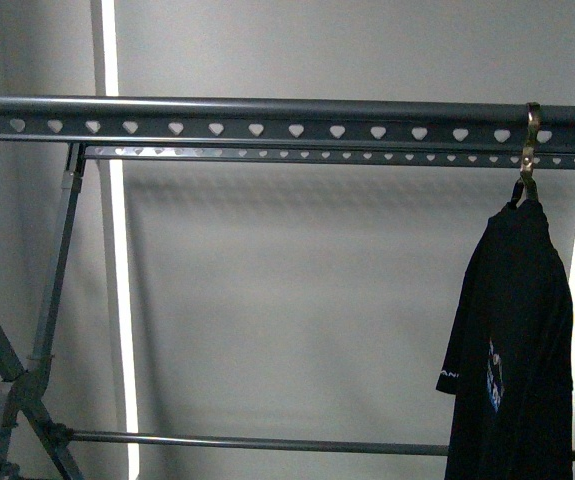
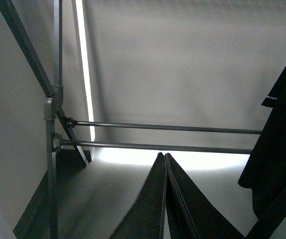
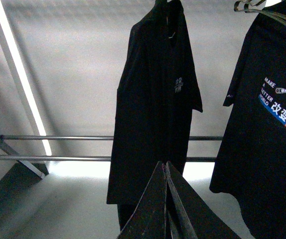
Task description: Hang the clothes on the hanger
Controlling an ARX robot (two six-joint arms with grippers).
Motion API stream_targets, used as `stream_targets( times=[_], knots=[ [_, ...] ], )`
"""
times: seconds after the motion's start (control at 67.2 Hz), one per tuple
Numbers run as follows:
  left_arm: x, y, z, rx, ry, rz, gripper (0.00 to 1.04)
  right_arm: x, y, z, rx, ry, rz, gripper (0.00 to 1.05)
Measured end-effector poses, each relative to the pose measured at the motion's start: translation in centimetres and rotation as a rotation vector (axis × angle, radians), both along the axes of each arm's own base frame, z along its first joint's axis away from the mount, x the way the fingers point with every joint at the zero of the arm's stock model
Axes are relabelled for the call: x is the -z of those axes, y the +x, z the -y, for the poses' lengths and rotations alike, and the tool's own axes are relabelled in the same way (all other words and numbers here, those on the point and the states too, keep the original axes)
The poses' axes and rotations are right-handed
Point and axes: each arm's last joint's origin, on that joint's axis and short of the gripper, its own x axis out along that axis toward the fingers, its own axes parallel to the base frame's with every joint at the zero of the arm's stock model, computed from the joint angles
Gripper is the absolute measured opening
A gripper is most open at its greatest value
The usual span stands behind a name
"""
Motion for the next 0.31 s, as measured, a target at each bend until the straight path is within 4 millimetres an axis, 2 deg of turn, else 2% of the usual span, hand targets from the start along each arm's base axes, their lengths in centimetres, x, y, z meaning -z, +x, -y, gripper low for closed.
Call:
stream_targets(
  times=[0.089, 0.312],
  knots=[
    [0.0, 0.0, 0.0, 0.0, 0.0, 0.0, 0.04, 0.0, 0.0, 0.0, 0.0, -0.001, 0.0, 0.16],
    [0.0, 0.0, 0.0, 0.0, 0.0, 0.0, 0.45, 0.0, 0.0, 0.0, 0.0, -0.001, 0.0, 0.59]
  ],
)
